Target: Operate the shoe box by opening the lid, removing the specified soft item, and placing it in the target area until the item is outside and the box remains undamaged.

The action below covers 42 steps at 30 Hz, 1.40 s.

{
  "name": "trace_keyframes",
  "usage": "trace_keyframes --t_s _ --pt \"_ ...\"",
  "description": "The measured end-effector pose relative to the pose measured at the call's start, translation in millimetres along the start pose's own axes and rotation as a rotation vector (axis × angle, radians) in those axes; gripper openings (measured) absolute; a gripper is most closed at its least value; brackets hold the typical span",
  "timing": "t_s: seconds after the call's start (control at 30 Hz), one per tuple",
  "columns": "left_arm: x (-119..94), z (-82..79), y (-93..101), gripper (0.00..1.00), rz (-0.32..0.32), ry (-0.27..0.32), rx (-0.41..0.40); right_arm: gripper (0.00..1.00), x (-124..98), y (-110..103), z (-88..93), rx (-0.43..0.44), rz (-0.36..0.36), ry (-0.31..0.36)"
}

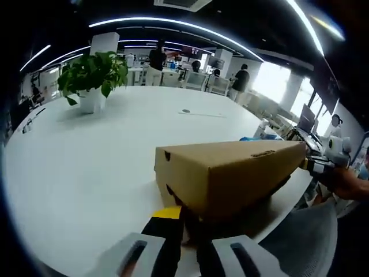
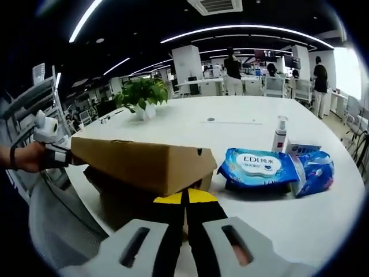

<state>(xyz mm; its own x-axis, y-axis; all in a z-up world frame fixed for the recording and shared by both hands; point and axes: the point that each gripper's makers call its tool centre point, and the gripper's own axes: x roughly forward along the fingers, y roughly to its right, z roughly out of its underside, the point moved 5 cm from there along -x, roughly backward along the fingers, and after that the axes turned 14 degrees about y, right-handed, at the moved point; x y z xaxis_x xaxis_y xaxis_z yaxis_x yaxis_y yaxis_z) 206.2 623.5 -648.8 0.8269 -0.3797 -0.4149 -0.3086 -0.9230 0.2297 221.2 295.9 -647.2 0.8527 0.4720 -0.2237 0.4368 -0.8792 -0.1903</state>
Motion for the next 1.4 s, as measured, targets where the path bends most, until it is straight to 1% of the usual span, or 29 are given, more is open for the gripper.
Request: trace_keyframes --t_s 0.13,0.2,0.3,0.5,0.67,0.73,0.83,0.93,1.1,1.23,1.4 --pt "-3.6 4.3 -2.3 0.07 -0.011 -0.005 -0.007 0.00 0.6 1.9 6.8 0.046 -0.011 -0.012" --pt "-5.3 6.1 -2.7 0.07 -0.019 -0.006 -0.003 0.00 0.0 3.3 10.7 0.055 -0.004 -0.025" --pt "-6.5 9.0 -2.3 0.07 -0.021 -0.007 -0.014 0.00 -1.1 3.1 12.6 0.064 -0.008 -0.028" --pt "-8.9 13.7 -2.8 0.08 -0.027 -0.016 -0.009 0.00 -1.3 3.3 19.2 0.079 -0.002 -0.042" --pt "-10.1 14.9 -3.0 0.09 -0.030 -0.028 -0.015 0.00 -2.3 3.8 25.8 0.105 0.003 -0.054" --pt "-9.8 15.0 -3.4 0.10 -0.034 -0.035 -0.013 0.00 -2.4 5.7 25.7 0.134 0.004 -0.047" --pt "-10.7 15.2 -5.5 0.13 -0.051 -0.033 -0.019 0.00 -2.4 9.2 27.3 0.120 0.013 -0.063" --pt "-12.9 15.3 -7.5 0.15 -0.061 -0.030 -0.030 0.00 -3.9 10.6 26.9 0.136 0.019 -0.055" --pt "-15.6 17.0 -7.7 0.15 -0.066 -0.036 -0.031 0.00 -7.0 7.2 29.5 0.145 0.012 -0.057" --pt "-16.6 18.2 -9.3 0.16 -0.070 -0.040 -0.041 0.00 -7.9 8.2 30.4 0.157 0.019 -0.060" --pt "-20.0 19.2 -12.0 0.16 -0.093 -0.051 -0.045 0.00 -8.0 8.0 31.1 0.169 0.022 -0.065"
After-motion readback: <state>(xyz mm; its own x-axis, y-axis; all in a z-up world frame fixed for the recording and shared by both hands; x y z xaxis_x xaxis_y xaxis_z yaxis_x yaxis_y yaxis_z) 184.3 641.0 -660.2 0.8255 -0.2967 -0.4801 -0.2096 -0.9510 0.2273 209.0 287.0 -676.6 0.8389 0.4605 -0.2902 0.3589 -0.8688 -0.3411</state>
